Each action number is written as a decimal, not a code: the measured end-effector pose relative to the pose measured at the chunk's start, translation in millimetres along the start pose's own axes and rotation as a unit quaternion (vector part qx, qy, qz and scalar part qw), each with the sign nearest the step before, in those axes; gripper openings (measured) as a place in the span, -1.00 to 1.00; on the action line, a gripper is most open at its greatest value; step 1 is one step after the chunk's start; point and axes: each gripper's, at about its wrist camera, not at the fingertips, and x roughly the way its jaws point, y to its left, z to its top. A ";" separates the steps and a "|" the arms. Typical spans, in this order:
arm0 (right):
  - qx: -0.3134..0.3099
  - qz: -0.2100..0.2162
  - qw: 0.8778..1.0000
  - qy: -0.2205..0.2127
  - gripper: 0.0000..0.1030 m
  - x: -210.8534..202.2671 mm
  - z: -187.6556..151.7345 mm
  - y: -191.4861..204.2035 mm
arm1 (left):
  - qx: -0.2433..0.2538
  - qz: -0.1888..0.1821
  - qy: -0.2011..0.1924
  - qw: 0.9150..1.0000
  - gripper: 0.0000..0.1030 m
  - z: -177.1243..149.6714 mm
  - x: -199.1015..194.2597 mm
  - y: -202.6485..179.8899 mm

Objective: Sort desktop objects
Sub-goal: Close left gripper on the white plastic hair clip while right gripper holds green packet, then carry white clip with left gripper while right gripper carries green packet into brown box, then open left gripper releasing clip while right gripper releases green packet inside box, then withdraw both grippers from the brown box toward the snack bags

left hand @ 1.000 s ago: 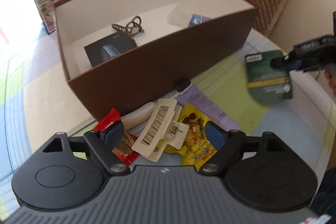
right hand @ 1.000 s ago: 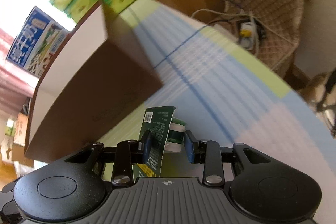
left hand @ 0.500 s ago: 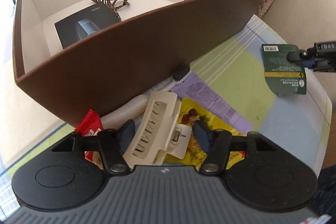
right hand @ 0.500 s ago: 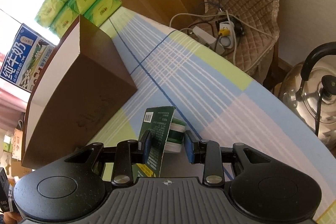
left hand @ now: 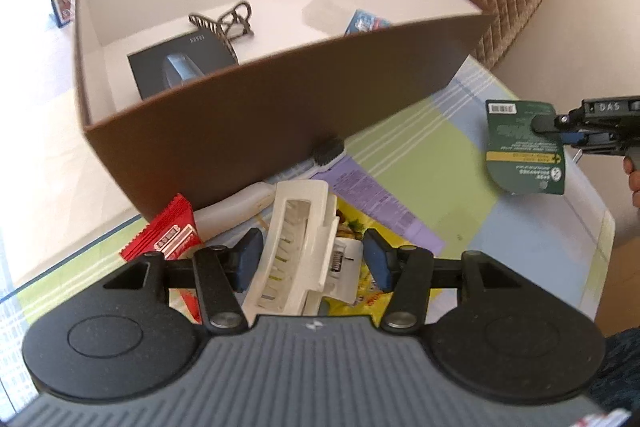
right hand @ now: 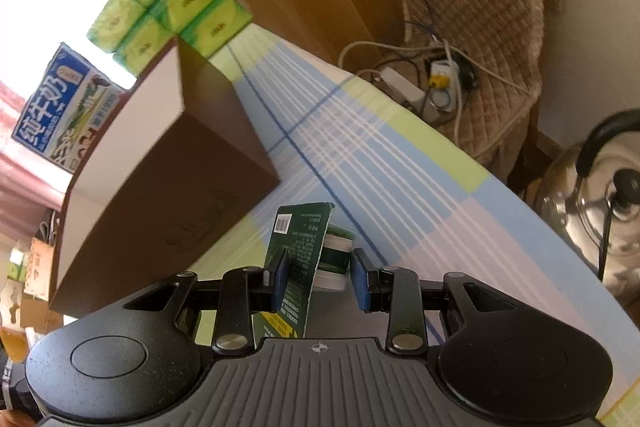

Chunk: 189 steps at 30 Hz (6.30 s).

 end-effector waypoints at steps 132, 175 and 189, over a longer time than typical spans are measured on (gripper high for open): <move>-0.339 0.024 0.940 0.034 0.86 141.1 74.8 212.4 | -0.114 0.149 -0.035 0.982 0.84 134.6 17.0 48.2; -0.340 -0.004 0.939 -0.053 0.97 3.9 -20.7 176.0 | -0.150 0.193 -0.110 0.963 0.95 19.6 -109.9 -6.1; -0.331 -0.009 0.943 0.009 0.96 7.8 -60.3 144.8 | -0.161 0.166 -0.051 0.971 0.95 -30.4 -86.3 -29.4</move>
